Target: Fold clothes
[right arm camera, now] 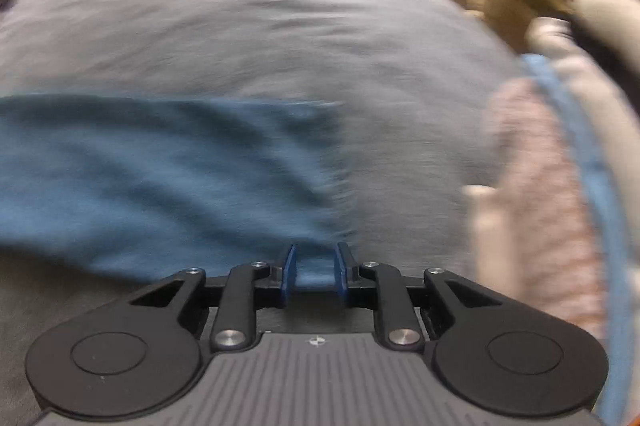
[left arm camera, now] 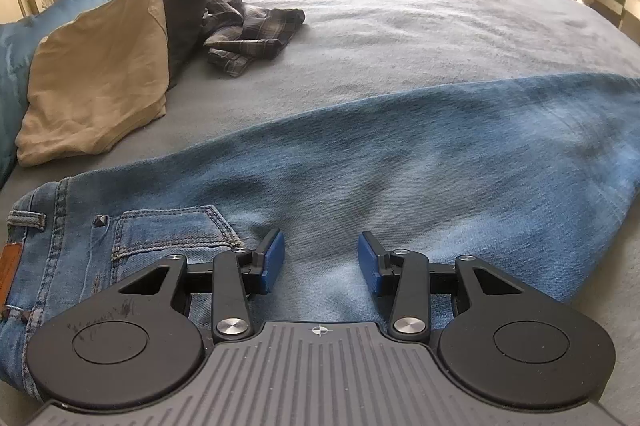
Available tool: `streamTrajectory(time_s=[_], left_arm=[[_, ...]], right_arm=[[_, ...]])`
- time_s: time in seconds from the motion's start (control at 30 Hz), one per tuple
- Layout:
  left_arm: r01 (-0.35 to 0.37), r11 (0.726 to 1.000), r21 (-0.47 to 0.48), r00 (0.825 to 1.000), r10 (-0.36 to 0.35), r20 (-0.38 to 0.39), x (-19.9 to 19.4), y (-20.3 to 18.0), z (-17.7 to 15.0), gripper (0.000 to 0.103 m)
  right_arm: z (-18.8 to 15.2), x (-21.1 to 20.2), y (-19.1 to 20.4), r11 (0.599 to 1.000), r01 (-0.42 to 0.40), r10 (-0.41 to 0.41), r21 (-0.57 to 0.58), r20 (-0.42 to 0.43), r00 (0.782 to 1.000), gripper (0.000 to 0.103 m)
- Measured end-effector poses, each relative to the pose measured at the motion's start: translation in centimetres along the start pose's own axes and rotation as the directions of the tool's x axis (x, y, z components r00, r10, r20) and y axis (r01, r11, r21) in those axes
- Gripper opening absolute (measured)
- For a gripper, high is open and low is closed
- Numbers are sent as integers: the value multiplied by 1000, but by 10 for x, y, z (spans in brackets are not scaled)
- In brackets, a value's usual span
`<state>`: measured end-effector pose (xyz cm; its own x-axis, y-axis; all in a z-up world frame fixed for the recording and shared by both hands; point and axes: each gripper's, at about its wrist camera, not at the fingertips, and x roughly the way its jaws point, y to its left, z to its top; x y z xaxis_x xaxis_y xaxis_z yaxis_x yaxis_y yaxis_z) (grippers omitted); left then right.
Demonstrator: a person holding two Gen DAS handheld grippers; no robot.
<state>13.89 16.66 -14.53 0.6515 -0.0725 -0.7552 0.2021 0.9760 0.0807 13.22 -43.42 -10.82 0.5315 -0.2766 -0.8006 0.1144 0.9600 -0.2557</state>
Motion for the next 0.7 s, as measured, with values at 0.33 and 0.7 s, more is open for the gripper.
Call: streamTrajectory(time_s=[0.33,0.7], left_arm=[[-11,1000,-1,1000,11,-18,0,-2,3,41],[-29,1000,8,999,29,-34,2,-4,6,43]], right_arm=[[-19,-21,40,964,-75,96,-255,71,993,24],[-5,-75,64,935,-172,239,-309,194,952,24]])
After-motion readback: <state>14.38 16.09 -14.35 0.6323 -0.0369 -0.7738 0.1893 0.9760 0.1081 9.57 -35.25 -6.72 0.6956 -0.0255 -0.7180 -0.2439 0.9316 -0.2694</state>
